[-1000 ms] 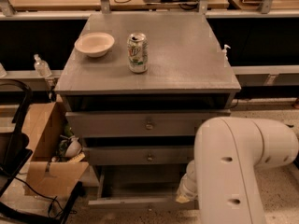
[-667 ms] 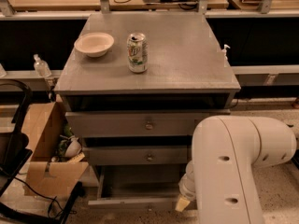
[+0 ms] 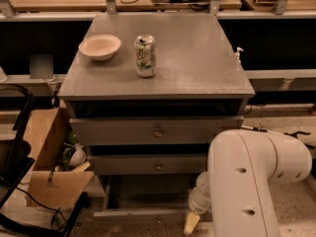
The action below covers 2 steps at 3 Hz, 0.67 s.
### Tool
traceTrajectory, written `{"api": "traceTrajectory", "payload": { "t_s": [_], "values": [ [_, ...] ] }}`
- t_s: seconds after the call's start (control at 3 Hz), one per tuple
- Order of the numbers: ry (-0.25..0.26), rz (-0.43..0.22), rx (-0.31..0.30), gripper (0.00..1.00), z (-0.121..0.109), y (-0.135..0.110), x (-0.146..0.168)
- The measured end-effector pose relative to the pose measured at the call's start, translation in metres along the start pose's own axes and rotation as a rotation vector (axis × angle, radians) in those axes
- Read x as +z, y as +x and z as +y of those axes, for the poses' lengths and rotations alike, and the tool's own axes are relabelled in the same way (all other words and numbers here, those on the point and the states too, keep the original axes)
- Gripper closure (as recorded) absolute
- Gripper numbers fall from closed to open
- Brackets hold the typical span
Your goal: Open bottom drawer
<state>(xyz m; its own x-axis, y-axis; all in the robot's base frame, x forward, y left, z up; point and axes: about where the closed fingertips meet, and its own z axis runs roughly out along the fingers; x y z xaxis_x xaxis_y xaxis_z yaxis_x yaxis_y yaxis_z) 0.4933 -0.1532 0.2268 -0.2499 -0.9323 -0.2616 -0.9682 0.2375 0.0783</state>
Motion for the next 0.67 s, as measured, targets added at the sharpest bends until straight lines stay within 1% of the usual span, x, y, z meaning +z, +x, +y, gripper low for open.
{"api": "traceTrajectory", "payload": {
  "t_s": [0.33,0.67],
  "values": [
    [-0.072,-0.035,0.029,0.25,0.015,0.009,0.032],
    [-0.116,0.000,0.113,0.56,0.039,0.025,0.032]
  ]
}}
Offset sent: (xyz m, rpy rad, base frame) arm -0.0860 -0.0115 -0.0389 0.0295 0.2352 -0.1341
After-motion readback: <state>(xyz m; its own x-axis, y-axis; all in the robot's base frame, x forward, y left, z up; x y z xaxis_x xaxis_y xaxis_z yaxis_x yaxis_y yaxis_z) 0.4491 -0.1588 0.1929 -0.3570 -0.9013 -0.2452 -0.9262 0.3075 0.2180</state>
